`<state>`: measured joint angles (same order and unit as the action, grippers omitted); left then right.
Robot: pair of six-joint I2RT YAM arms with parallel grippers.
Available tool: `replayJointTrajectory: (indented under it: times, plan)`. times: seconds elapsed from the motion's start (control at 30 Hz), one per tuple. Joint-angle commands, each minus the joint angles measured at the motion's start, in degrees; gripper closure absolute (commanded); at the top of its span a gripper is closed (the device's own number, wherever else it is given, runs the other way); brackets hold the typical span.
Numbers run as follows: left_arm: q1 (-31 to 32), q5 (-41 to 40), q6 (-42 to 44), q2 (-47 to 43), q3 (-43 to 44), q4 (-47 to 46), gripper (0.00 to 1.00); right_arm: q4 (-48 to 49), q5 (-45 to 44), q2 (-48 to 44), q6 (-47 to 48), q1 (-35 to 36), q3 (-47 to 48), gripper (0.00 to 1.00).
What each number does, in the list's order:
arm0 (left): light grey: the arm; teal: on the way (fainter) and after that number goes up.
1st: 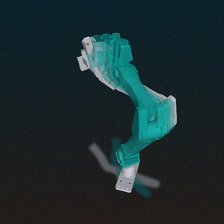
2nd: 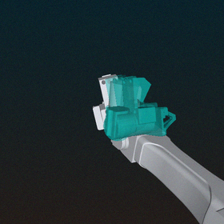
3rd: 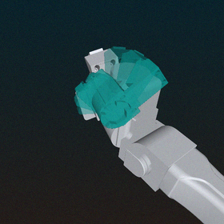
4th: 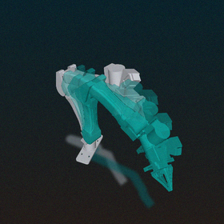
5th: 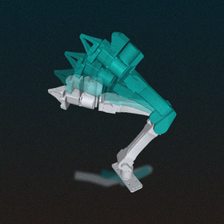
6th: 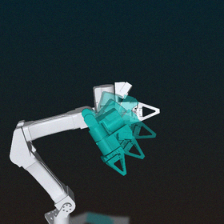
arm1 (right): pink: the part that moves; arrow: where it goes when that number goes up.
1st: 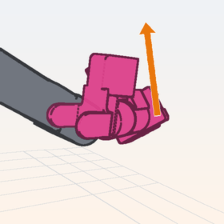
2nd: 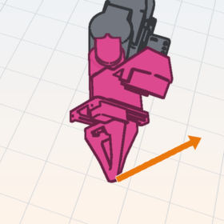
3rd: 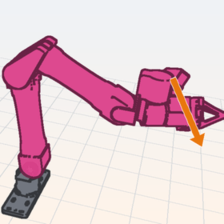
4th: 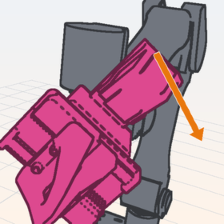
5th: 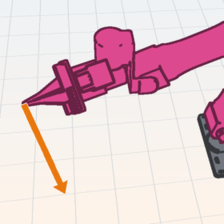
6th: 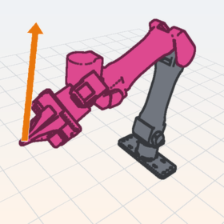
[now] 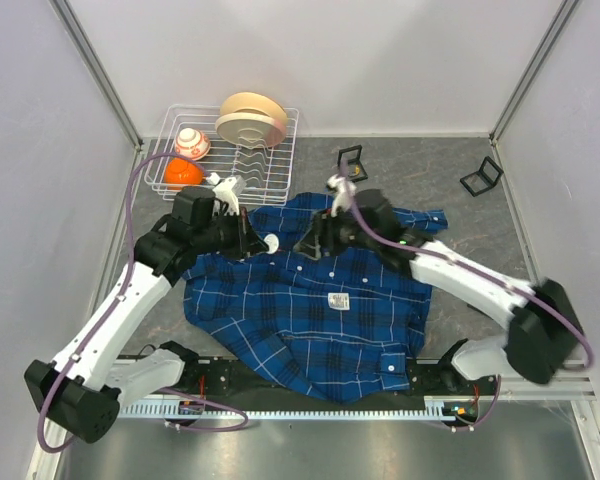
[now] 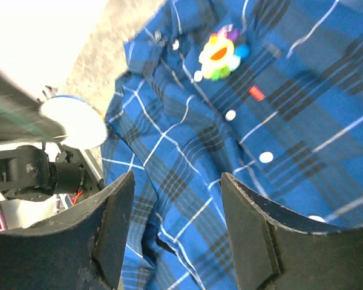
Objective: Remove the brooch from the garment
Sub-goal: Remove the brooch from the flattened clothing, then close the brooch securely.
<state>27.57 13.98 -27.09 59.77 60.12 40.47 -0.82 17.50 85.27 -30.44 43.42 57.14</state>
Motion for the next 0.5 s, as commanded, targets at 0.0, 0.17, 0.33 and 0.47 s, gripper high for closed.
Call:
replayJointTrajectory:
  times: [0.0, 0.17, 0.33, 0.47]
  plan:
    - [-4.45, 29.59, 12.58, 0.96, -2.46, -13.74, 0.98, -10.16, 7.10, -12.39, 12.91, -5.97, -5.37, 0.32]
    - [-4.72, 49.17, 14.00, 1.49, -5.35, -21.38, 0.98, -7.80, 18.96, -20.31, 17.60, -6.24, -8.54, 0.30]
    - [-4.72, 54.49, 12.15, 1.40, -7.21, -26.93, 0.98, -1.57, 25.29, -21.99, 15.33, -6.33, -9.07, 0.35]
    - [-4.63, 55.02, 11.89, 2.19, -7.91, -26.85, 0.98, 4.94, 29.17, -22.43, 9.54, -6.33, -10.38, 0.40]
